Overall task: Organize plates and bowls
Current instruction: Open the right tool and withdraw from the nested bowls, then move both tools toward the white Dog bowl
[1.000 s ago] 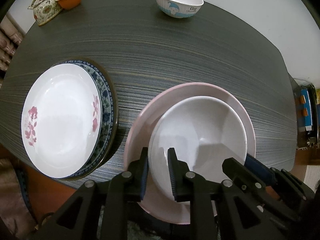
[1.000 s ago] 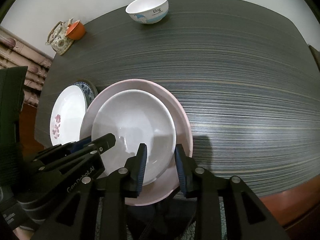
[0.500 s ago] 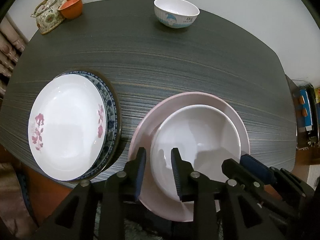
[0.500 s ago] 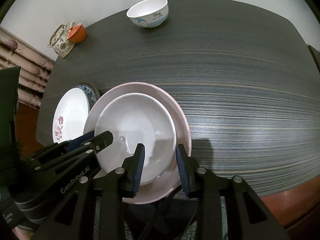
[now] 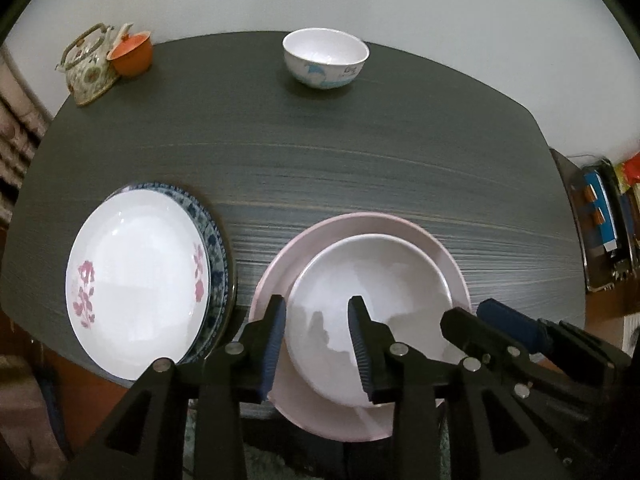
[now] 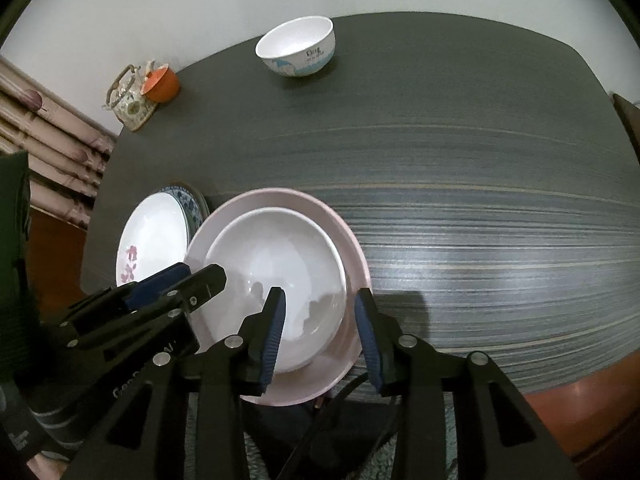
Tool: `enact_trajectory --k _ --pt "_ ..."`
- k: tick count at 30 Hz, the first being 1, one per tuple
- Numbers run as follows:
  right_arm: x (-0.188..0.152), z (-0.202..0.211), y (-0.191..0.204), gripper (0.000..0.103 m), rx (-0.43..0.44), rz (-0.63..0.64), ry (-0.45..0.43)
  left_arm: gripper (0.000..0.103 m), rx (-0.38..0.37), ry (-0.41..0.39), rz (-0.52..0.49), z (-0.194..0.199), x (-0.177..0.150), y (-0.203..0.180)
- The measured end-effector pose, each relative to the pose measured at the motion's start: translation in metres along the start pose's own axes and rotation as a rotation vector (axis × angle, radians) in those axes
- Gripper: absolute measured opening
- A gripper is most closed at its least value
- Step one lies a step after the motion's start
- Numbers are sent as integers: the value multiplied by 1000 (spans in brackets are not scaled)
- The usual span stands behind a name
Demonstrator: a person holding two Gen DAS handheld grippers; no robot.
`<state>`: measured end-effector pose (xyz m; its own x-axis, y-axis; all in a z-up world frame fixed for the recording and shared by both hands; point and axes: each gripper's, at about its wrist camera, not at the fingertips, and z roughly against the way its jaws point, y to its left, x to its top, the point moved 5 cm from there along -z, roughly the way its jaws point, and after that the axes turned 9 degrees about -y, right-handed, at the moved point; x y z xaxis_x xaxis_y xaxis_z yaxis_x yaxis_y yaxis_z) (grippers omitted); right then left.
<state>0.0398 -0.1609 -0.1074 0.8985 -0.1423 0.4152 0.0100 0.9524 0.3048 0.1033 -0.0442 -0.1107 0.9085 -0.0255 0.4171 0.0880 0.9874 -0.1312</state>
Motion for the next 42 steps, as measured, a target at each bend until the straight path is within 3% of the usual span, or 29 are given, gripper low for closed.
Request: enact_trajectory --k 11,19,24,29,38,42 --pt "10 6 -9 38 29 -22 -44 35 -16 -57 0 10 13 3" --pt "16 2 -16 38 41 -15 -70 35 67 -116 20 9 33 27" --pt "24 -3 -23 39 38 -4 -83 35 75 -103 36 1 38 40" --pt "39 -9 -30 39 7 -4 -72 47 88 -74 61 -14 47 52" --pt "83 -31 -34 40 28 19 -62 48 104 -76 100 -44 94 69" --pt "109 -48 -39 44 120 -22 -55 48 84 -73 66 -65 125 65"
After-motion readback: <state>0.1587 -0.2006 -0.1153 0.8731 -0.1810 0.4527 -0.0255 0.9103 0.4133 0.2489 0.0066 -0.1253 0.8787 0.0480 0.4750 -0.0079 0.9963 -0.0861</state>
